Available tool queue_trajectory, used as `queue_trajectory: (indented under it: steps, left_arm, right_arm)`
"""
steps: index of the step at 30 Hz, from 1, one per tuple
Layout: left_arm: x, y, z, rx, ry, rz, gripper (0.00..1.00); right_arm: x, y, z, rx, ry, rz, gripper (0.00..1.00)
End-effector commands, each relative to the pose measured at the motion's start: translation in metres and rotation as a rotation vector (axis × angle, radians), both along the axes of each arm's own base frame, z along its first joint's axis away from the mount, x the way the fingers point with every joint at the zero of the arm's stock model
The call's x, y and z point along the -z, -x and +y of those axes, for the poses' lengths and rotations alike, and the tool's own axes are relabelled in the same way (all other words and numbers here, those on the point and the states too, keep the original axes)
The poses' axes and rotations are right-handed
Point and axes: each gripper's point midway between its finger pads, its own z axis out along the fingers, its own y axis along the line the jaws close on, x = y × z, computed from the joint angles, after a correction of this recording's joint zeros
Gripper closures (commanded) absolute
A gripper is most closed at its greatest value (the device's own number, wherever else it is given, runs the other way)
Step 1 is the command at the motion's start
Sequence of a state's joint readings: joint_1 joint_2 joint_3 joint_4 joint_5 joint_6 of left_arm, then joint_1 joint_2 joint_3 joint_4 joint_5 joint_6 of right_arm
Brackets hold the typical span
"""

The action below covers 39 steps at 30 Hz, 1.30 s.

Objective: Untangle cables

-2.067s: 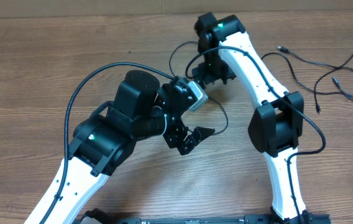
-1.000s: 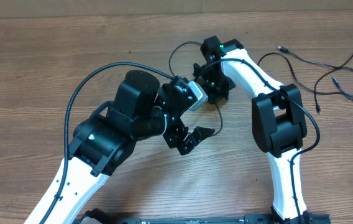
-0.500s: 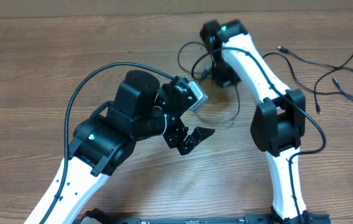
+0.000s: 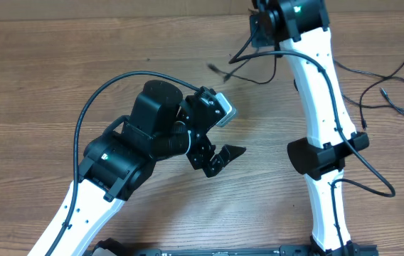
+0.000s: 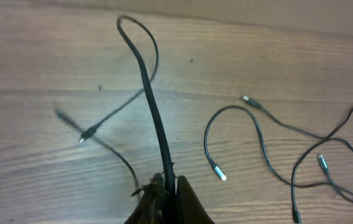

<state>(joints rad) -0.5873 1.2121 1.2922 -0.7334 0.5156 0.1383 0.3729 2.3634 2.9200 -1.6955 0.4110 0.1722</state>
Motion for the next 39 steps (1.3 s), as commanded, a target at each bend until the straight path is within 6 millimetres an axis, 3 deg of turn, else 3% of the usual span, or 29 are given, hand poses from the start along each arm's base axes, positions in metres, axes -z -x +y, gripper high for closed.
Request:
queue_trajectory:
  steps: [1, 8, 14, 19, 24, 31, 35, 39]
  left_arm:
    - [-0.007, -0.003, 0.000, 0.000, 0.005, -0.025, 0.00]
    - [-0.007, -0.003, 0.000, 0.000, 0.005, -0.025, 0.00]
    - [-0.007, -0.003, 0.000, 0.000, 0.005, -0.025, 0.00]
    - [-0.007, -0.003, 0.000, 0.000, 0.005, -0.025, 0.00]
    - [-0.007, -0.003, 0.000, 0.000, 0.005, -0.025, 0.00]
    - [-0.007, -0.003, 0.000, 0.000, 0.005, -0.025, 0.00]
    - [-0.007, -0.003, 0.000, 0.000, 0.005, -0.025, 0.00]
    - [-0.007, -0.003, 0.000, 0.000, 0.005, -0.025, 0.00]
  right_arm:
    - [-0.025, 0.004, -0.006, 0.022, -0.023, -0.068, 0.96]
    - [-0.040, 0.006, -0.017, 0.073, -0.006, -0.114, 0.96]
    - [-0.083, 0.018, -0.069, 0.243, -0.001, -0.237, 0.96]
    - [-0.121, 0.039, -0.123, 0.369, -0.062, -0.326, 0.96]
    - [-0.146, 0.060, -0.163, 0.425, -0.168, -0.374, 0.96]
    - [-0.164, 0.086, -0.217, 0.518, -0.249, -0.427, 0.96]
    - [-0.163, 0.090, -0.236, 0.533, -0.281, -0.422, 0.96]
    - [-0.162, 0.091, -0.241, 0.517, -0.315, -0.414, 0.96]
